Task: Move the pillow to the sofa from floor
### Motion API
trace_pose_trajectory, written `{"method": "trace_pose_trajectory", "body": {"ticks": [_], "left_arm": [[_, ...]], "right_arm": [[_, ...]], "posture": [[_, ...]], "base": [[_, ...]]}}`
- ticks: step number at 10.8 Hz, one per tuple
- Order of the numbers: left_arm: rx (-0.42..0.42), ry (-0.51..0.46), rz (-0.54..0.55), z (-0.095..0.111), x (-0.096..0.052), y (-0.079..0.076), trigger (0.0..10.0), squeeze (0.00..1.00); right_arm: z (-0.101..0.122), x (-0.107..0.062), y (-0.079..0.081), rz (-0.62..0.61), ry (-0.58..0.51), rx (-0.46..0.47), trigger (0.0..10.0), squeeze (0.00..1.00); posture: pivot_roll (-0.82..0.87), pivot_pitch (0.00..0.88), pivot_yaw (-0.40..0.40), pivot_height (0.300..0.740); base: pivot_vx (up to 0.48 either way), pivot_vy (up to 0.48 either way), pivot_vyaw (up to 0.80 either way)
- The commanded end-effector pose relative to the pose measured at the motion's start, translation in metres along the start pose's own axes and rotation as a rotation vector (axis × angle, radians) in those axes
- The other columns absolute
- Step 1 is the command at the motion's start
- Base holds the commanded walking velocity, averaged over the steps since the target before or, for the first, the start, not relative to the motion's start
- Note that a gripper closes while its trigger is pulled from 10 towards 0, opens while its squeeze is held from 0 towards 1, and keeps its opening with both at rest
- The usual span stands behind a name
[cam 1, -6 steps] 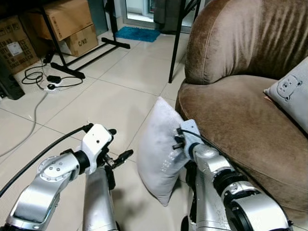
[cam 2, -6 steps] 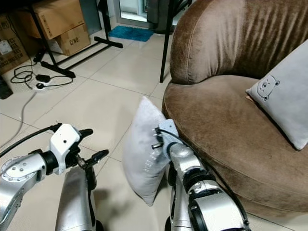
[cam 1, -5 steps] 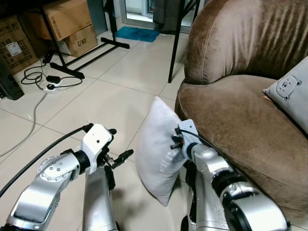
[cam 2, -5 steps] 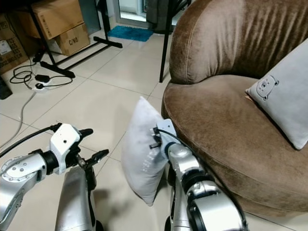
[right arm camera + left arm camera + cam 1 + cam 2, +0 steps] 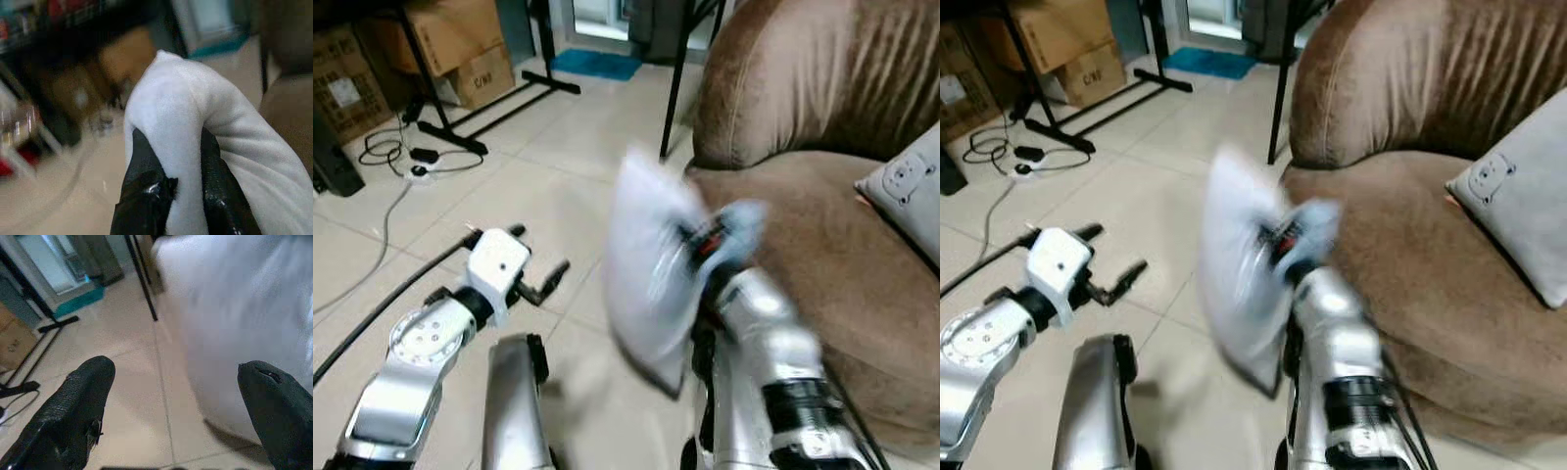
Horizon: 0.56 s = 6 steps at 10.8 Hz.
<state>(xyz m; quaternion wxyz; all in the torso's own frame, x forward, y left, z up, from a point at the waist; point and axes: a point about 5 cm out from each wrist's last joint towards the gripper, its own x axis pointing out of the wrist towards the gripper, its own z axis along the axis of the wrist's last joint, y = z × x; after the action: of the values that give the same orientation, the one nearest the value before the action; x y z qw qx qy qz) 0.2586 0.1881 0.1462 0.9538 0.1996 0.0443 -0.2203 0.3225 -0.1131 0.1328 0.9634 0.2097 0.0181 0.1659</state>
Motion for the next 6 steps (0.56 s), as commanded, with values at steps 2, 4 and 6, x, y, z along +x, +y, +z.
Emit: {"method": "trace_pose_trajectory", "body": {"ticks": [2,4,6], "left_arm": [[0.018,-0.052,0.074,0.012,-0.001,0.005,10.0,0.00],[-0.008,-0.117,0.140,0.026,0.003,0.003,10.0,0.00],[-0.007,-0.125,0.156,0.027,0.004,0.003,10.0,0.00]], "right_arm": [[0.038,-0.007,0.003,-0.020,-0.177,0.025,0.0,0.00],[0.048,-0.016,0.016,0.015,-0.128,-0.129,10.0,0.00],[0.048,-0.019,0.016,-0.007,-0.128,-0.137,10.0,0.00]], "posture": [[-0.08,0.000,-0.010,0.405],[-0.10,0.000,-0.003,0.405],[-0.10,0.000,-0.003,0.410]], "base": [[0.000,0.000,0.00],[0.000,0.000,0.00],[0.000,0.000,0.00]]}}
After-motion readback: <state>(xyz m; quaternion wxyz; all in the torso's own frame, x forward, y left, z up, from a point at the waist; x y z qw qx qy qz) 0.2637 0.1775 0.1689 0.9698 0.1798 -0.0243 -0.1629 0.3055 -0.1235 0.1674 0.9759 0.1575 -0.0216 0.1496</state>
